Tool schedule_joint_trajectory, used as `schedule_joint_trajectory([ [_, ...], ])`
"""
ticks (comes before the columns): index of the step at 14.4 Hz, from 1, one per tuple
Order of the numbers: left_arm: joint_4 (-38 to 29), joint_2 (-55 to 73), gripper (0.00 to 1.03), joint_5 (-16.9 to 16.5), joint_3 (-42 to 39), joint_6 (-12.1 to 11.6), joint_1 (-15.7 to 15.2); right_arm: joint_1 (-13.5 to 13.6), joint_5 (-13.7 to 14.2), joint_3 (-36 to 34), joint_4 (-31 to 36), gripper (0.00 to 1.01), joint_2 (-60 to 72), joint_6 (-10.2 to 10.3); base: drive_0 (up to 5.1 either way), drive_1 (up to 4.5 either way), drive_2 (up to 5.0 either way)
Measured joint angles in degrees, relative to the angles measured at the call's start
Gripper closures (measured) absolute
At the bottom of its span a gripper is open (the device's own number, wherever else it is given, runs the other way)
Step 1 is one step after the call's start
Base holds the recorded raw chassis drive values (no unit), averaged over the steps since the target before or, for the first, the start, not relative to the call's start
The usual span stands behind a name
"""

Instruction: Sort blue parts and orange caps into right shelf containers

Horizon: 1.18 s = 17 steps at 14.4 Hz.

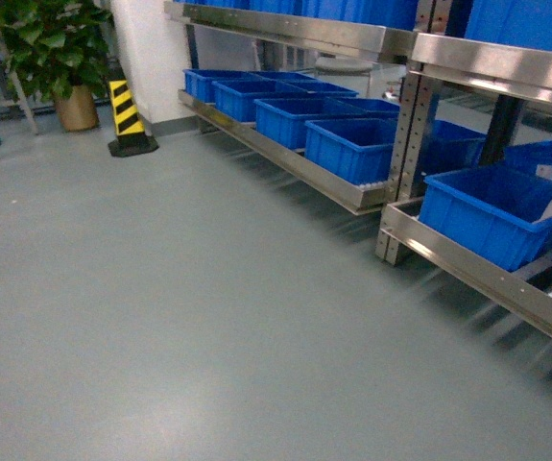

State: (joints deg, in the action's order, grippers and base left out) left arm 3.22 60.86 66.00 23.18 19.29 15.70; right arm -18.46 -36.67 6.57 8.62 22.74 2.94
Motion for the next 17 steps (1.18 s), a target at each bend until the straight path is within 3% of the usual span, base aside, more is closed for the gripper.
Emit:
schedule_joint_trajectory([
  [17, 0.0, 0.0, 0.58, 0.0, 0.0, 0.0, 0.0, 0.0, 0.0, 0.0, 0.0, 0.6, 0.0, 0.0, -1.4, -1.43, -1.4],
])
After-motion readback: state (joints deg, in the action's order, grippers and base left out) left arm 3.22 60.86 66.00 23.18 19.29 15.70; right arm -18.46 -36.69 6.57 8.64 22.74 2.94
